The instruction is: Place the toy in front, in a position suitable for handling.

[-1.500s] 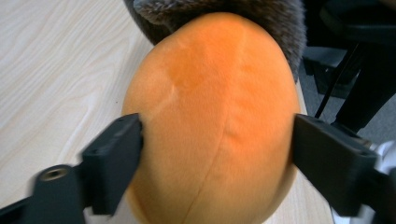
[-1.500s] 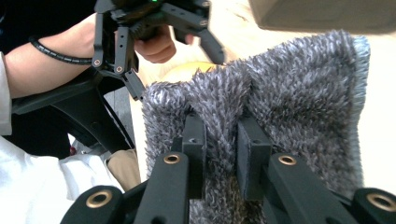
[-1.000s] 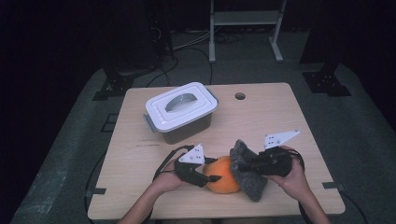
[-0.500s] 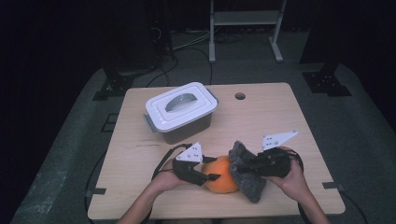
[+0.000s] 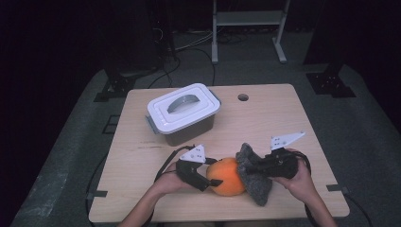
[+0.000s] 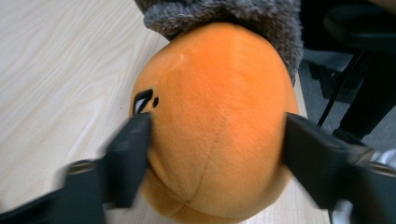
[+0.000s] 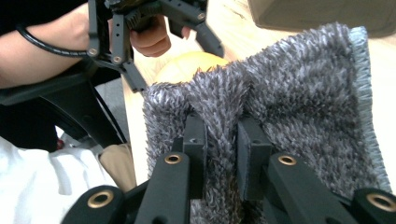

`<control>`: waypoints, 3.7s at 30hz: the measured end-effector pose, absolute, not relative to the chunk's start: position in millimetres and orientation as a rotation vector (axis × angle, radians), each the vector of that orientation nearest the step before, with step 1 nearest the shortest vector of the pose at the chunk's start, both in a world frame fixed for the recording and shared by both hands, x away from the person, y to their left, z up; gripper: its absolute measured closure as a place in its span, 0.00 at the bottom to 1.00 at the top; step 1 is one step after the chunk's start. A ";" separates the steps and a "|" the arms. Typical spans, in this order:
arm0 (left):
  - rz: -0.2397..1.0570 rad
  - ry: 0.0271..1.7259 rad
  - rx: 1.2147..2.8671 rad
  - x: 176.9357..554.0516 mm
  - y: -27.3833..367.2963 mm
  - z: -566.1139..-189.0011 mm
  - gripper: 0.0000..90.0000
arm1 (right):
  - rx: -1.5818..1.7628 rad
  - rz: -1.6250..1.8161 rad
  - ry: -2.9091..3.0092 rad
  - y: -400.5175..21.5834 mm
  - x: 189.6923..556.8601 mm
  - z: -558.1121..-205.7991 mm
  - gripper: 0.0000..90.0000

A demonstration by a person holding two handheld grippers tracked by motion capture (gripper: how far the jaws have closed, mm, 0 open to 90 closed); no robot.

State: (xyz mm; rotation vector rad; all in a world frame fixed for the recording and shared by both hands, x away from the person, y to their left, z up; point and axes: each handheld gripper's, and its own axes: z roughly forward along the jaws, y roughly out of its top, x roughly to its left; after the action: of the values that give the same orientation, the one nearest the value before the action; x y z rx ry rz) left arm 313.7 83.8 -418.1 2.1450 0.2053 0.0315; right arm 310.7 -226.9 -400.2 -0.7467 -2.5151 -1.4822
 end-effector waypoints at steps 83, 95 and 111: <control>0.073 0.229 2.055 307.7 86.5 -398.4 0.53 | -0.785 -1.545 -2.444 -225.0 315.1 -407.7 0.85; 0.088 0.215 2.062 306.2 83.2 -397.8 0.41 | -0.707 -1.558 -2.486 -211.0 306.0 -397.0 0.85; 0.109 0.237 2.100 305.1 79.5 -399.9 0.45 | -0.765 -1.629 -2.463 -228.2 307.2 -390.3 0.85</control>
State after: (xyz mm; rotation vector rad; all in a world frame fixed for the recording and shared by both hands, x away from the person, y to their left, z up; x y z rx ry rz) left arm 305.1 79.5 -399.9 2.1000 0.2373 0.1091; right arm 307.2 -228.2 -390.3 -0.7654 -2.4627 -1.6289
